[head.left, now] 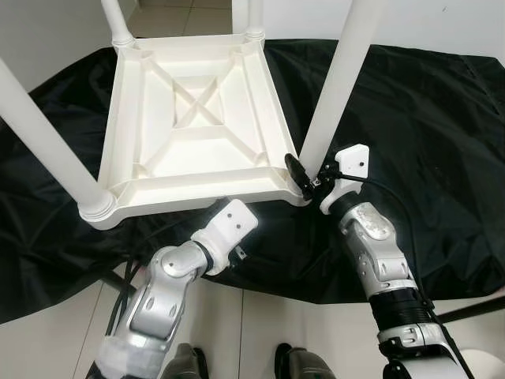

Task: Building children table

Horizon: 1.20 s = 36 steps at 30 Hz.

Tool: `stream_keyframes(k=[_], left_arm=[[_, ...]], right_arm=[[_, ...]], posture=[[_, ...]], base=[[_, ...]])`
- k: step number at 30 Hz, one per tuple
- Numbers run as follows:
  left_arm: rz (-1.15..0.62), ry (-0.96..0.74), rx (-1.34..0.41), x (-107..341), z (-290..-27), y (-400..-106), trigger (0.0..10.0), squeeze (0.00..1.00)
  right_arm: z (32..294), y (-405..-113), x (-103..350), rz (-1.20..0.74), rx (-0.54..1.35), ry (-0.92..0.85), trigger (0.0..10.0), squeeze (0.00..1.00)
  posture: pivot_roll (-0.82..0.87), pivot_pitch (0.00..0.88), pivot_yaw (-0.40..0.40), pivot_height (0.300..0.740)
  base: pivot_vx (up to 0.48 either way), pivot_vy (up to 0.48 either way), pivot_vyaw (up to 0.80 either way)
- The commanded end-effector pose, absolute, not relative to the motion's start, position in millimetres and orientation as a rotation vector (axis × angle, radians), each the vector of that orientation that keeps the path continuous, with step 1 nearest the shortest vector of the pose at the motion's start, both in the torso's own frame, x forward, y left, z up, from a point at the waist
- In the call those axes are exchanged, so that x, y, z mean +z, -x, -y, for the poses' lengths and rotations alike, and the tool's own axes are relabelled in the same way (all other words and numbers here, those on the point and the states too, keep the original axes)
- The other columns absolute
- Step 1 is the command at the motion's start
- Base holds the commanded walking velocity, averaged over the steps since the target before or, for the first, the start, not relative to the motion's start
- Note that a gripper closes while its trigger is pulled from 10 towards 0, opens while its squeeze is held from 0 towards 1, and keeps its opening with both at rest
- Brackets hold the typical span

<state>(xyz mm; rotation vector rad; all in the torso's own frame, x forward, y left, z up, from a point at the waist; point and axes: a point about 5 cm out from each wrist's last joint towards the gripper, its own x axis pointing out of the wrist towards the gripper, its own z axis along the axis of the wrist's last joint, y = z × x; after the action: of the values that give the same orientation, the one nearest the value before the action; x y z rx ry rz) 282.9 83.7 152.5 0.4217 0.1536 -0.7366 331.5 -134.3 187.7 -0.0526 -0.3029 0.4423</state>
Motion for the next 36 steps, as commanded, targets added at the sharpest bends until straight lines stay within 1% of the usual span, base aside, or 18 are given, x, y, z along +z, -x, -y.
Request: stream_keyframes(k=[1,5,6,7,8,9,12,13,14,15,22,36], left_arm=[[-0.160,-0.430,-0.548,148,-94,-289,10.0,0.00],[-0.180,-0.443,-0.525,145,-97,-292,10.0,0.00],[-0.183,-0.445,-0.515,145,-99,-294,10.0,0.00],[-0.183,-0.445,-0.515,145,-99,-294,10.0,0.00],[-0.184,-0.446,-0.507,145,-99,-295,10.0,0.00],[-0.186,-0.444,-0.500,145,-100,-296,10.0,0.00],[-0.185,-0.443,-0.495,145,-100,-297,10.0,0.00],[-0.185,-0.444,-0.494,145,-100,-297,10.0,0.00],[-0.185,-0.444,-0.494,145,-100,-297,10.0,0.00],[-0.184,-0.443,-0.494,145,-100,-297,10.0,0.00],[-0.188,-0.442,-0.491,145,-100,-299,10.0,0.00],[-0.195,-0.451,-0.471,145,-108,-302,10.0,0.00]], right_arm=[[137,-329,184,0.285,0.443,0.058,10.0,0.00],[138,-328,183,0.282,0.450,0.061,10.0,0.00],[138,-328,184,0.284,0.451,0.061,0.0,0.00],[138,-328,184,0.284,0.451,0.061,0.0,0.00],[138,-327,184,0.284,0.449,0.066,0.9,0.00],[138,-327,184,0.283,0.448,0.069,10.0,0.00],[138,-326,185,0.283,0.453,0.089,10.0,0.00],[138,-326,185,0.284,0.455,0.086,2.9,0.00],[138,-326,185,0.284,0.455,0.086,2.9,0.00],[139,-326,185,0.279,0.448,0.089,10.0,0.00],[140,-325,185,0.273,0.434,0.098,10.0,0.00],[136,-304,184,0.288,0.425,0.119,10.0,0.00]], posture=[[-0.10,0.140,0.042,0.740],[-0.10,0.139,0.044,0.740],[-0.11,0.140,0.045,0.740],[-0.11,0.140,0.045,0.740],[-0.11,0.142,0.045,0.740],[-0.11,0.143,0.044,0.740],[-0.11,0.146,0.044,0.740],[-0.11,0.146,0.043,0.740],[-0.11,0.146,0.043,0.740],[-0.11,0.148,0.043,0.740],[-0.12,0.150,0.042,0.740],[-0.13,0.157,0.044,0.740]], base=[[0.000,0.000,0.00],[0.000,0.000,0.00],[0.000,0.000,0.00],[0.000,0.000,0.00],[0.000,0.000,0.00],[0.000,0.000,0.00],[0.000,0.000,0.00],[0.000,0.000,0.00],[0.000,0.000,0.00],[0.000,0.000,0.00],[0.000,0.000,0.00],[0.000,0.000,0.00]])
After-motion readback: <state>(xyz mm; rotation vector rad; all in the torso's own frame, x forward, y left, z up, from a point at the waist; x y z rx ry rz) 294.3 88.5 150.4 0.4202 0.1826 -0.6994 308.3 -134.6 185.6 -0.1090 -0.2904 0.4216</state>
